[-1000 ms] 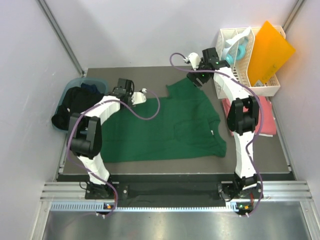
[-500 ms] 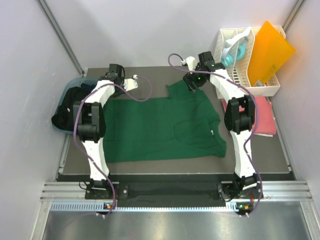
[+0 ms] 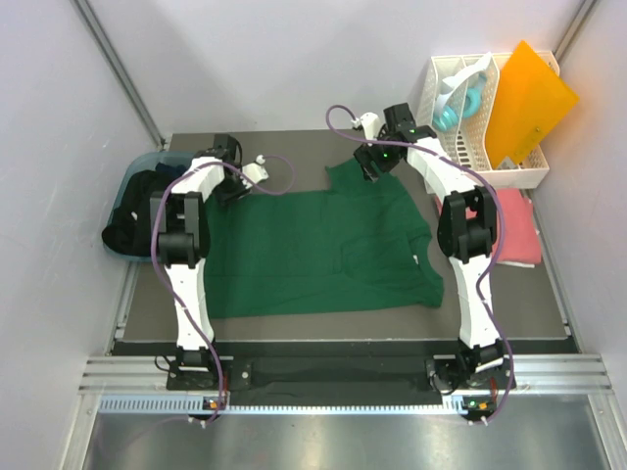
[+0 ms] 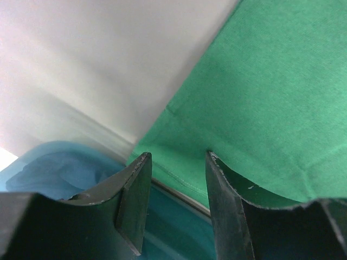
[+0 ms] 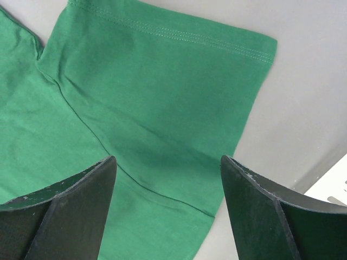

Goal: Fold and stack the t-shirts
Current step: Grap the side of the flattened tshirt furthest away from the robot with both arms

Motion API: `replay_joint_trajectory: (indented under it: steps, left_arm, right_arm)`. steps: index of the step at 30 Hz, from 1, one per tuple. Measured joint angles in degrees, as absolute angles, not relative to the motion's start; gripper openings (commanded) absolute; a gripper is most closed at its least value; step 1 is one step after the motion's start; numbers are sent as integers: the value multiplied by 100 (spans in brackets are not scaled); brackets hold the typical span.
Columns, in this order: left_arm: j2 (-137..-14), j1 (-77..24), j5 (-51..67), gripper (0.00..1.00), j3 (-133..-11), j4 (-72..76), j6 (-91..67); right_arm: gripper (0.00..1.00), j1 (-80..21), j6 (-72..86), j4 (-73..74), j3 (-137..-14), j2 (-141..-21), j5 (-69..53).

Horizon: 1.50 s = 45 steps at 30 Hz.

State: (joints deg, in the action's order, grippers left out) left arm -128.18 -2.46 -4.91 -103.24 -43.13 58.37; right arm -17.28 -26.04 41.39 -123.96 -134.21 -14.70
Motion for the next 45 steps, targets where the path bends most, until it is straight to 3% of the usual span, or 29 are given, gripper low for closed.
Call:
replay_joint_trajectory:
  steps: [24,36,45]
  left_arm:
    - [-13563,-154,-534,46,-11504,-4921,6473]
    - [-13592,-156,-432,35,-11539,-5111,6587]
    - [-13500,-200,-399,32,-11397,-5111,6560]
  right_arm:
    - [78,-1837,-2412,4108,-12363,-13432,-1514]
    - [79,-1706,-2036,3828,-12350,-13703,-1264]
    - [79,-1288,-1798,3736,-12665,-14300,-1201]
